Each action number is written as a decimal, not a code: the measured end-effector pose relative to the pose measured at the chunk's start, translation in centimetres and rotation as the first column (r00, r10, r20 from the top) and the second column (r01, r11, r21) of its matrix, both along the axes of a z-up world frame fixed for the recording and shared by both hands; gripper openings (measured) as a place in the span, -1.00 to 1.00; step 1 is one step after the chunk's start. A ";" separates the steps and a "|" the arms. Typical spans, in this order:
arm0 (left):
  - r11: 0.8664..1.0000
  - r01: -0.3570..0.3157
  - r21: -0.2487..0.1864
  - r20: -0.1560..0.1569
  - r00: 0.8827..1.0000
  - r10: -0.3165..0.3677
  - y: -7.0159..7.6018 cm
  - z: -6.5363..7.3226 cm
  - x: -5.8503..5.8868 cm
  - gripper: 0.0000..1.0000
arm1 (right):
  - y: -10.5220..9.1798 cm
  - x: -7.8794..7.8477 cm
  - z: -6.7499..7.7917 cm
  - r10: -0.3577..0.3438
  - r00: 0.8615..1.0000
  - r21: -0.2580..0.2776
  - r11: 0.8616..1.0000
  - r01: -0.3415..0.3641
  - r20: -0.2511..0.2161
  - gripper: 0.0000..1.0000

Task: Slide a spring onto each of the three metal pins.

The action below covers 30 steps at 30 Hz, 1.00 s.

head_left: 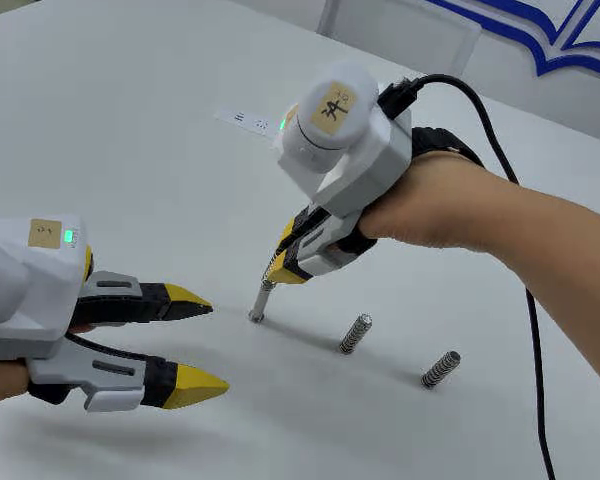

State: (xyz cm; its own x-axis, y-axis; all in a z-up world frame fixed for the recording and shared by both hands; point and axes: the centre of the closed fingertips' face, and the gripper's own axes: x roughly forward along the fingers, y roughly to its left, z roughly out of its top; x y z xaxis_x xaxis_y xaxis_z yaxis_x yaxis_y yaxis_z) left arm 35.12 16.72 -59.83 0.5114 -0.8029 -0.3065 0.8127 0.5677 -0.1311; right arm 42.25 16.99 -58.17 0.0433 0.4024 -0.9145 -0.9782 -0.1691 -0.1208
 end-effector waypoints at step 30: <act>1.000 -0.001 0.008 -0.022 1.000 0.001 0.1 -0.6 0.1 -0.02 | 0.1 0.8 -5.0 -0.030 0.998 -0.089 0.996 0.024 -0.062 -0.75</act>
